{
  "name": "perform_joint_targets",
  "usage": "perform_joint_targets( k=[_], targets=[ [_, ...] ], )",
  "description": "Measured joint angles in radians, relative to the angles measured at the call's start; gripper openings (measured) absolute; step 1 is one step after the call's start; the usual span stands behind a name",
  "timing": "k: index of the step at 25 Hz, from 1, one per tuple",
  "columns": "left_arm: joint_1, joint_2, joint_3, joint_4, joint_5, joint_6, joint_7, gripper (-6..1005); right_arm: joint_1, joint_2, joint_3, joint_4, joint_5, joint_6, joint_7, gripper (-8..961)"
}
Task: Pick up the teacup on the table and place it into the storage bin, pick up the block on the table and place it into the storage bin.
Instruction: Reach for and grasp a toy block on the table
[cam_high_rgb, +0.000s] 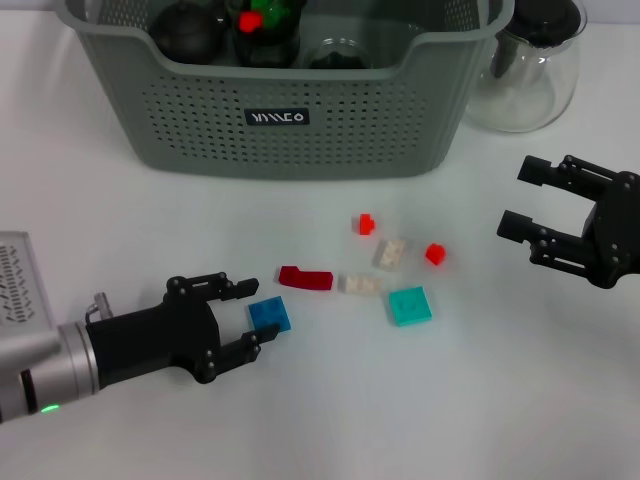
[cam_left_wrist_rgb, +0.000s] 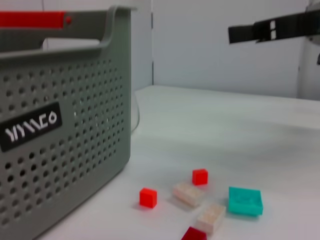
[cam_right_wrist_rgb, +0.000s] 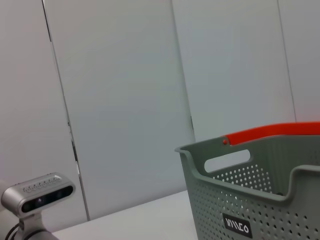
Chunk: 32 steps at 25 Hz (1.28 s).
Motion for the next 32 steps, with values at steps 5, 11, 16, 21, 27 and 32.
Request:
perform_joint_targets(
  k=[5,11,16,21,27,32],
  targets=[
    [-0.001,-0.001,0.001,-0.038,0.000,-0.057,0.022,546,-0.002,0.000,0.000,0.000,0.000,0.002,0.000,765],
    [-0.002,-0.001,-0.001,-0.049,-0.001,-0.071,0.031,546,-0.003,0.000,-0.001,0.000,0.000,0.002,0.000,765],
    [-0.002,-0.001,-0.007,-0.065,-0.001,-0.090,0.050,544,-0.004,0.000,-0.001,0.000,0.000,0.003,0.000,765],
    [-0.004,-0.001,-0.011,-0.072,0.000,-0.095,0.052,542,-0.006,0.000,0.000,0.000,0.000,0.004,0.000,764],
    [-0.005,-0.001,-0.012,-0.073,0.000,-0.098,0.052,539,-0.006,0.000,0.001,0.000,0.000,0.004,0.000,764],
    [-0.005,-0.001,-0.021,-0.073,0.000,-0.099,0.052,537,-0.007,0.000,0.000,0.000,0.000,0.004,0.000,764]
  ],
)
